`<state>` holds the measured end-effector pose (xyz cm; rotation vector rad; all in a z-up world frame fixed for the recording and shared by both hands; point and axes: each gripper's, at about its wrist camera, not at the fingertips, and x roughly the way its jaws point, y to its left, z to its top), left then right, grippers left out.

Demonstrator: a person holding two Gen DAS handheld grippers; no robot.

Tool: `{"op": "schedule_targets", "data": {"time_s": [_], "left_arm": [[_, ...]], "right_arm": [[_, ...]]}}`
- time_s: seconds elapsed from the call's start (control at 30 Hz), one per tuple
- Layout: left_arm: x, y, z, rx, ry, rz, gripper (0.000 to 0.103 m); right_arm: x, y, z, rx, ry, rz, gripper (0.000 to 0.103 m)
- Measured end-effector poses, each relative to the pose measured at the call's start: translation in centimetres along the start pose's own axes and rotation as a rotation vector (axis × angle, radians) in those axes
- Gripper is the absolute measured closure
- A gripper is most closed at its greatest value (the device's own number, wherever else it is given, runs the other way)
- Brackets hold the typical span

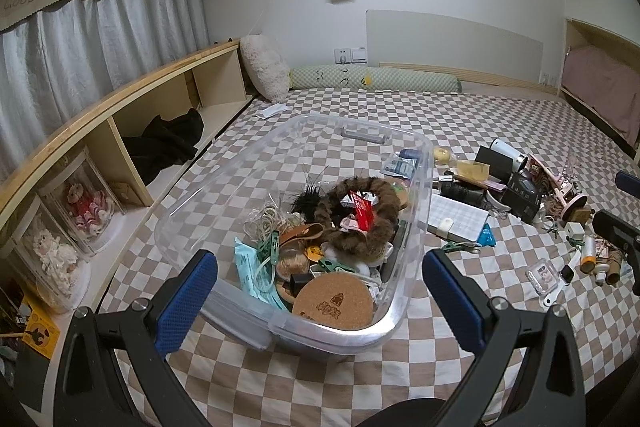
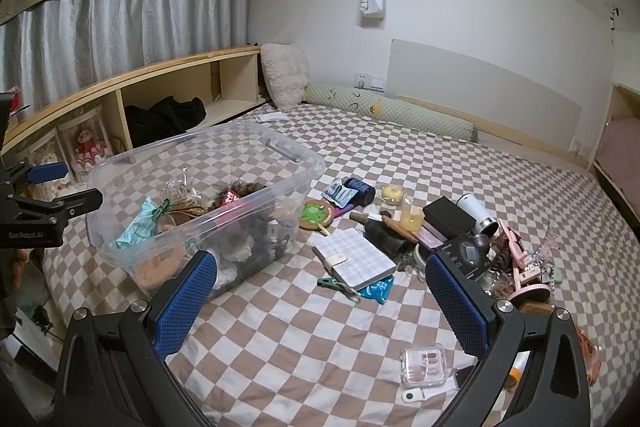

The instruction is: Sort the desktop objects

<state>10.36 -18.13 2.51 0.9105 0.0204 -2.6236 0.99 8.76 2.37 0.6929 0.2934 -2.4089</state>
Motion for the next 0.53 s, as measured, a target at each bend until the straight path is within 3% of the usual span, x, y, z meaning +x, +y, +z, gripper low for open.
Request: {"op": "schedule_targets", "data": {"time_s": [0.53], "left_arm": [[0.46,0.81,-0.52,-0.025,0.005,0.006,0.000]], "right_arm": [[0.28,-0.11,-0.02,-0.006,0.012,0.000,0.000]]}}
